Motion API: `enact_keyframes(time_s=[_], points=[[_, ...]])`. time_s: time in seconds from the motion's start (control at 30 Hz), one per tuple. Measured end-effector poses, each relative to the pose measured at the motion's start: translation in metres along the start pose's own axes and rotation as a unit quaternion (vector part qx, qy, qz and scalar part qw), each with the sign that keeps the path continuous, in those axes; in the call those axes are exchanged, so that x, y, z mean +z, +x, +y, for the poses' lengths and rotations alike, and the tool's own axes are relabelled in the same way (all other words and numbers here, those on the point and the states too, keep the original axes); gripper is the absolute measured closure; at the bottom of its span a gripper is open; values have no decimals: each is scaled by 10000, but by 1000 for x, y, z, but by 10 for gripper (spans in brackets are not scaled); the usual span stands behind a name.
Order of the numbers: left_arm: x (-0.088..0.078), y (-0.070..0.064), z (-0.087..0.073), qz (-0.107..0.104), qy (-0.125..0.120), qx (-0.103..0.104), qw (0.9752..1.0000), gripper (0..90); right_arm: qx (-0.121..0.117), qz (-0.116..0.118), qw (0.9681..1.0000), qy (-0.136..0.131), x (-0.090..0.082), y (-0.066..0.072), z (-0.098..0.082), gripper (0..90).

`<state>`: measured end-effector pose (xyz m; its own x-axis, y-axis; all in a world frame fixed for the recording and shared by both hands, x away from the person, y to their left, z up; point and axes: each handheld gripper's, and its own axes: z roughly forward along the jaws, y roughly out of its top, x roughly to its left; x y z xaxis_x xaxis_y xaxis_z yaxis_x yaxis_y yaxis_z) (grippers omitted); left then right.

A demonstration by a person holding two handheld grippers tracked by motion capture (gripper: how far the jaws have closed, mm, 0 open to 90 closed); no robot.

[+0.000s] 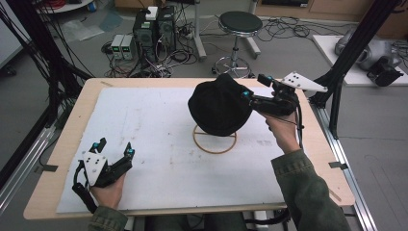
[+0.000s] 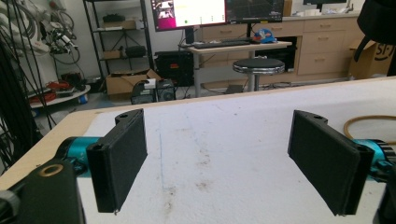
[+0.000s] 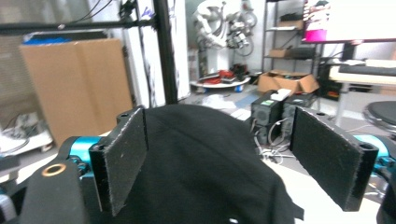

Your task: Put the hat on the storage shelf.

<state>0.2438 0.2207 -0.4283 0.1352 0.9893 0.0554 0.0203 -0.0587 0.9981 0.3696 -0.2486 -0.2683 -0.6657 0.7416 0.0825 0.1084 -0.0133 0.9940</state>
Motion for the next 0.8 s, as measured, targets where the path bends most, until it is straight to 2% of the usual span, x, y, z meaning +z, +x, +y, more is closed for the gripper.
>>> enact_keyframes(time_s=[0.03,0.07,0.23,0.33,0.37,0.4,0.43,0.47,0.53,0.57,0.6,0.63,0.67,0.7,0.73,0.8], points=[[0,0,0,0,0,0,10000,198,0,0,10000,0,0,0,0,174],[0,1,0,0,12,-2,10000,198,65,-112,9999,-56,-5,-5,0,170],[0,0,0,15,-23,-39,10000,198,198,-345,9991,-155,-19,-18,-3,169],[0,1,0,35,-29,-63,10000,198,302,-552,9979,-126,-27,-25,-7,130],[0,1,0,35,-29,-63,10000,198,302,-552,9979,-126,-27,-25,-7,130],[0,2,0,38,-27,-73,10000,198,371,-768,9962,-156,-33,-29,-10,124],[0,2,0,38,-27,-73,10000,198,371,-768,9962,-156,-33,-29,-10,124],[0,2,0,48,-19,-91,9999,198,529,-973,9937,-145,-39,-31,-16,122],[0,2,0,54,-20,-114,9999,198,612,-1242,9903,-136,-45,-32,-23,120],[0,2,0,54,-20,-114,9999,198,612,-1242,9903,-136,-45,-32,-23,120],[0,2,0,58,-39,-135,9999,198,627,-1355,9887,-144,-47,-32,-26,120],[0,2,0,61,-46,-153,9999,198,635,-1488,9867,-143,-50,-32,-28,120],[0,2,0,63,-63,-182,9998,198,687,-1727,9825,-144,-55,-32,-32,119],[0,3,1,58,-59,-176,9998,198,669,-1816,9810,-144,-58,-32,-34,117],[0,3,1,58,-59,-176,9998,198,669,-1816,9810,-144,-58,-32,-34,117],[1,3,1,66,-75,-224,9997,198,727,-2004,9768,-200,-64,-31,-39,117]])
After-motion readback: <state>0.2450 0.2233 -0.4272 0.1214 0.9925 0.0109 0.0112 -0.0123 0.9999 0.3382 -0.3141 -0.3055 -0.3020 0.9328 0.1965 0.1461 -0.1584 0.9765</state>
